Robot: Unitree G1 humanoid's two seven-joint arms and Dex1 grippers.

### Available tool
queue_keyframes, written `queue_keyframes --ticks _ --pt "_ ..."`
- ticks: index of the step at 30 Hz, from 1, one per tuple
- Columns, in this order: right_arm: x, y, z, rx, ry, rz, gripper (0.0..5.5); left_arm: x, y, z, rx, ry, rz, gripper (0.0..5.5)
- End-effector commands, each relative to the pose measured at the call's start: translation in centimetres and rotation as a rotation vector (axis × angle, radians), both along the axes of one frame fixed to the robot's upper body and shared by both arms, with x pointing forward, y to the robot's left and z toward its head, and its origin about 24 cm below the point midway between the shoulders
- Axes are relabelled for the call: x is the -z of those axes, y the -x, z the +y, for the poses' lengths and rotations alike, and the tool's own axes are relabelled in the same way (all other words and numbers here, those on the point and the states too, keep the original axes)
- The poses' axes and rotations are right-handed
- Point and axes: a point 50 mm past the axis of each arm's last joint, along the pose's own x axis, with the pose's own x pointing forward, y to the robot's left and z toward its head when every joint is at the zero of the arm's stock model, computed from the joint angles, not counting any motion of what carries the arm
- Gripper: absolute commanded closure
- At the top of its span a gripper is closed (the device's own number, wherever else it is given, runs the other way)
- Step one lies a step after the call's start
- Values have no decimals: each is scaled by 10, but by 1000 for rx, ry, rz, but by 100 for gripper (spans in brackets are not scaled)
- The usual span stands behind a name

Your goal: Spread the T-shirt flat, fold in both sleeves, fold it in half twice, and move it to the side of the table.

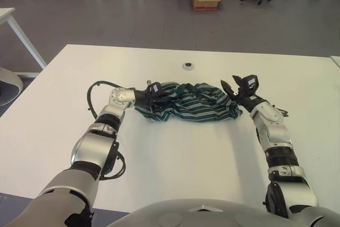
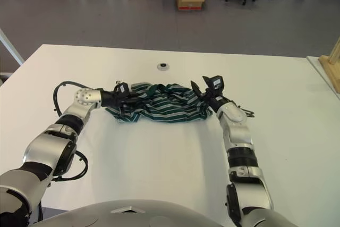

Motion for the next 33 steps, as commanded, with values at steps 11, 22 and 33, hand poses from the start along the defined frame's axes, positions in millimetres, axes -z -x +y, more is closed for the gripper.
queue_keyframes --ticks 11,22,33 --pt "-35 -20 14 -660 319 164 278 27 61 11 322 -122 -40 549" --pt "-10 -23 27 -839 481 322 311 43 85 14 394 -200 -29 550" --pt "-1 -20 25 -817 425 338 520 40 79 22 345 -204 -52 550"
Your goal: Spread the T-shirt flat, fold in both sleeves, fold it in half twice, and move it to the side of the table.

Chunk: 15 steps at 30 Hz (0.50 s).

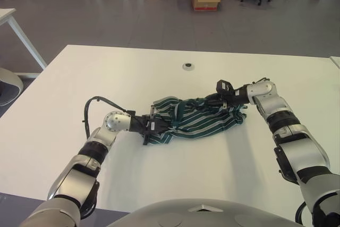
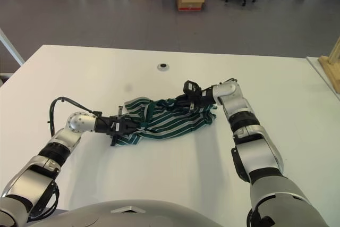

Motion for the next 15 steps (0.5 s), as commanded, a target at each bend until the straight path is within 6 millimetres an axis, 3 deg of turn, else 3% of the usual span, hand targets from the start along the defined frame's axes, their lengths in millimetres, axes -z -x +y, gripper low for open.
queue_keyframes --ticks 1,5,7,11,15 --pt "-1 -1 -6 17 28 -29 531 18 7 17 -44 -94 109 550" --pt "4 4 -17 104 1 -59 545 -13 -28 24 -259 93 90 550" --pt "-7 1 -20 172 -81 -103 545 -35 -47 30 -369 222 79 550" --pt "-59 -8 -36 377 -349 -248 545 -89 -72 37 -466 485 70 550" --pt "-112 -9 -40 491 -602 -379 545 -138 -85 28 -428 613 3 550"
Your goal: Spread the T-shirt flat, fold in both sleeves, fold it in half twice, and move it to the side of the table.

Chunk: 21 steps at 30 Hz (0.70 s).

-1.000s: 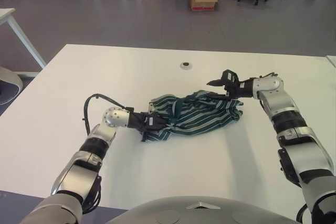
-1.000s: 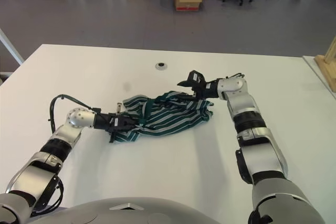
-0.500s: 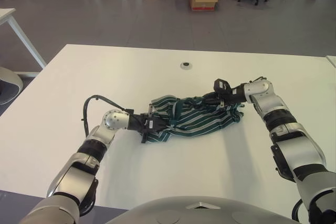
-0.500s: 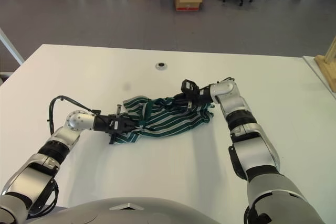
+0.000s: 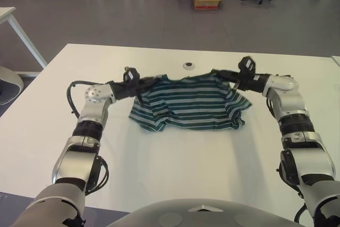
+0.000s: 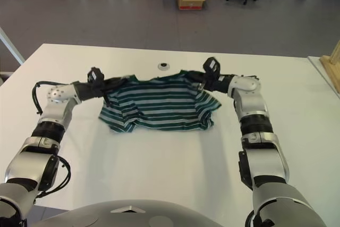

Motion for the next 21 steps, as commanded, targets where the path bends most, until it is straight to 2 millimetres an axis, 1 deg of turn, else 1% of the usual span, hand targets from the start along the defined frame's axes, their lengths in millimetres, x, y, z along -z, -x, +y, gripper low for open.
queue_keyframes --ticks 1,2,5,7,10,11,13,16,21 --pt "-49 -1 -1 92 -195 -144 545 -50 -13 -10 3 65 -130 550" --pt "-55 -1 0 103 -219 -158 545 -56 -15 -11 -5 70 -149 550" --pt "-99 -5 -2 136 -282 -274 545 -112 -30 -18 -72 78 -346 550" --pt "-124 -10 0 161 -257 -344 545 -146 -35 -21 -102 74 -457 550" --pt "-153 -21 6 186 -196 -412 545 -185 -40 -25 -134 48 -566 550" --pt "-161 -24 7 193 -179 -428 545 -196 -40 -26 -142 37 -593 550" --pt "-175 -30 6 220 -138 -461 545 -212 -41 -27 -160 -20 -646 550" --pt "-194 -37 1 267 -65 -512 545 -227 -42 -24 -212 -160 -707 550" --pt "-224 -37 -5 316 -4 -604 545 -240 -43 -18 -319 -312 -776 550"
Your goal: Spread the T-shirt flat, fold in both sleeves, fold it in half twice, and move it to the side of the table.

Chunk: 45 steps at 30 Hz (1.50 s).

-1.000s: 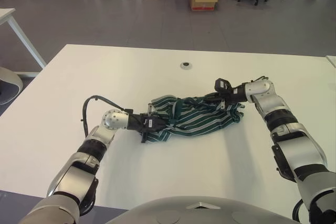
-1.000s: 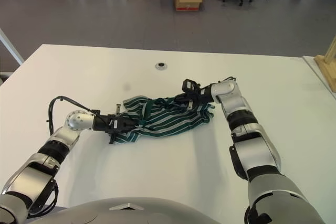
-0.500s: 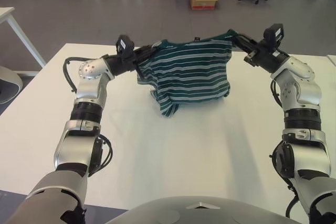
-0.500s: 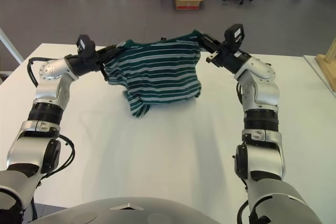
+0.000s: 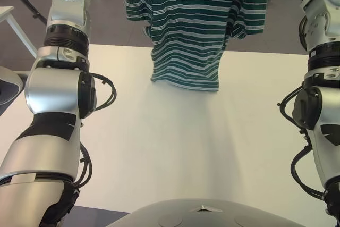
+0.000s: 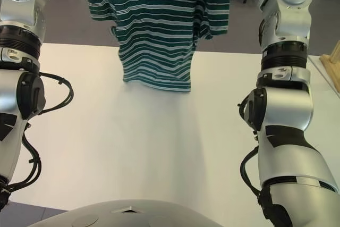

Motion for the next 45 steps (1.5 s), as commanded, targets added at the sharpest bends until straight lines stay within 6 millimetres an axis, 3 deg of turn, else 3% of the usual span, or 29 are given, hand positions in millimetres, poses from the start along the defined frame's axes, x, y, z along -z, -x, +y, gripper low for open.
queue_keyframes --ticks 1,7,13,21,24,26,28,30,35,40,42,45 --pt "-30 5 -2 40 46 -94 545 -18 2 5 -102 -76 -78 550" --pt "-36 4 3 64 165 -125 545 -23 -1 -1 -176 -140 -118 550" --pt "-14 -10 9 120 203 -31 545 -9 -12 6 -303 -173 -54 550" --pt "-11 -5 -9 215 308 -87 545 -10 -10 10 -367 -300 -164 550" --pt "2 -2 -3 70 403 -69 545 6 -8 11 -303 -400 -158 550" --pt "21 4 -2 -113 473 33 545 26 -4 10 -132 -428 -24 550" --pt "44 18 -5 -330 589 190 545 54 4 13 98 -467 196 550" --pt "57 33 -9 -456 667 314 545 70 11 18 274 -482 377 550" --pt "54 67 -30 -581 649 563 545 80 49 26 570 -358 781 550" --pt "73 109 -19 -768 630 804 545 115 98 21 711 -404 1131 550" --pt "99 129 -10 -863 655 947 545 135 118 17 740 -486 1225 550" --pt "154 162 -1 -1000 681 1179 545 173 150 9 793 -645 1330 550"
